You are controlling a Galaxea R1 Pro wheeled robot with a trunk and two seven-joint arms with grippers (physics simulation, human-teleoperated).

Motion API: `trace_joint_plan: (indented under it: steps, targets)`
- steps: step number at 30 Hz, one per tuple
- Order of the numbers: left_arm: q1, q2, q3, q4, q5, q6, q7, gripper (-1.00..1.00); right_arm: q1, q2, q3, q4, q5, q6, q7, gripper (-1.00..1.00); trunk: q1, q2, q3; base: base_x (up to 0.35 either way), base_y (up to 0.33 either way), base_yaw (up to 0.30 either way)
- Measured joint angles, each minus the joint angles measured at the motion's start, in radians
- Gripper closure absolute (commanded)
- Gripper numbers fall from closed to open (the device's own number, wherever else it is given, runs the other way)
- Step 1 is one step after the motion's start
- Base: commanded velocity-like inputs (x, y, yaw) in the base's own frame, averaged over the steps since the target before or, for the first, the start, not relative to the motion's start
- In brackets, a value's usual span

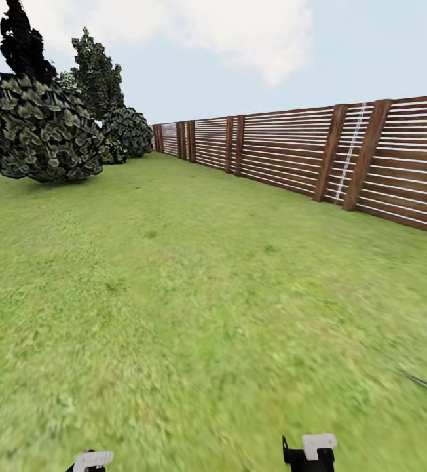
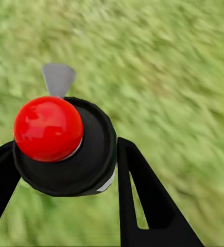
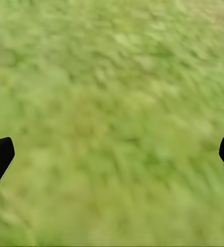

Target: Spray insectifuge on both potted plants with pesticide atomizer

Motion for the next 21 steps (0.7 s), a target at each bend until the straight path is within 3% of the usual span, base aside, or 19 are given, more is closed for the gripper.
trace_joint_plan:
  steps: [21]
  targets:
    - [0.0, 0.0, 0.0, 0.0, -0.002, 0.0, 0.0, 1.0, 0.0, -0.001, 0.0, 0.0, 0.0, 0.0, 0.0, -1.0, 0.0, 0.0, 0.0, 0.339, 0.0, 0.0]
